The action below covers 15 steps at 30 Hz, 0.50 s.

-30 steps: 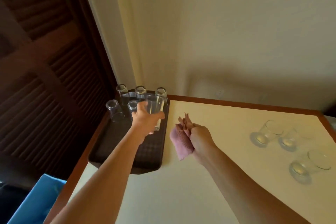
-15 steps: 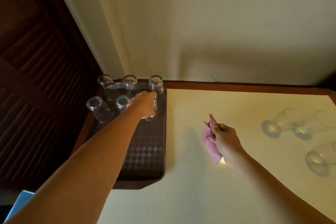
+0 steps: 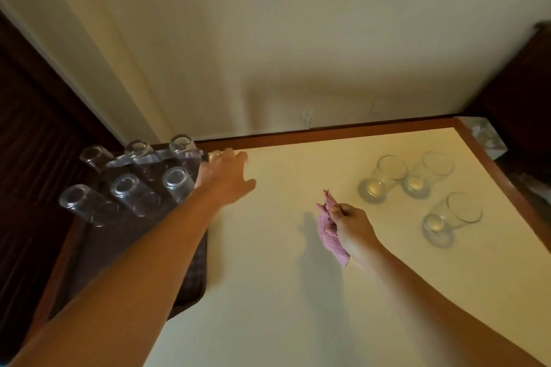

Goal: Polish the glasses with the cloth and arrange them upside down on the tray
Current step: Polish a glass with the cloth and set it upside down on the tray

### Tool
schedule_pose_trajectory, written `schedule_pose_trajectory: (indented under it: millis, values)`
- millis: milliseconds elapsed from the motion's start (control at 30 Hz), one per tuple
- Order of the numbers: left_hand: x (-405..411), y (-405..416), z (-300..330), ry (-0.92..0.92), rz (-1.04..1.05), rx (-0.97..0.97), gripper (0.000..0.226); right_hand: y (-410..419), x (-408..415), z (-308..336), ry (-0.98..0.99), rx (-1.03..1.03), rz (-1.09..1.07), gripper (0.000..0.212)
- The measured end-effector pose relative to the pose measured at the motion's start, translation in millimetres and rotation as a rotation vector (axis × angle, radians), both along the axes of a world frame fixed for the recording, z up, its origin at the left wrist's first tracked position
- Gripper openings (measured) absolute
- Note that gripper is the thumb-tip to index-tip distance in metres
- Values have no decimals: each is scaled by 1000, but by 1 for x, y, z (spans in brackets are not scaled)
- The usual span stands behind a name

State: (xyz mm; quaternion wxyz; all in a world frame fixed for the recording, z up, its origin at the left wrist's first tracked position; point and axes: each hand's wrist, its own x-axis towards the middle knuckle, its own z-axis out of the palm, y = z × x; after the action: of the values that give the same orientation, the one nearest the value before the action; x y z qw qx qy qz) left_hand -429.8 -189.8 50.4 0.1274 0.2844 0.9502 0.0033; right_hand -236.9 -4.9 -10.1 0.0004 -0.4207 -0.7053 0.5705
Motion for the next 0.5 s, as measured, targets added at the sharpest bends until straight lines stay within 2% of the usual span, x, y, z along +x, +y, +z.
schedule_pose_trajectory:
  millis: [100, 200, 267, 333, 400, 500]
  values:
    - [59, 89, -12, -295, -37, 235, 51, 50, 36, -1, 3, 4, -42, 35]
    - [100, 165, -32, -444, 30, 464, 71, 91, 68, 5, 3, 0, -6, 34]
    - [127, 215, -43, -499, 139, 628, 96, 121, 93, 8, 13, -26, 0, 32]
    - [147, 253, -56, -521, 248, 753, 110, 146, 115, 3, 15, -53, 3, 33]
    - [156, 276, -70, -540, 336, 842, 110, 162, 132, -4, 26, -87, 23, 34]
    - [160, 299, -86, -529, 432, 937, 91, 178, 147, -11, 72, -121, 5, 31]
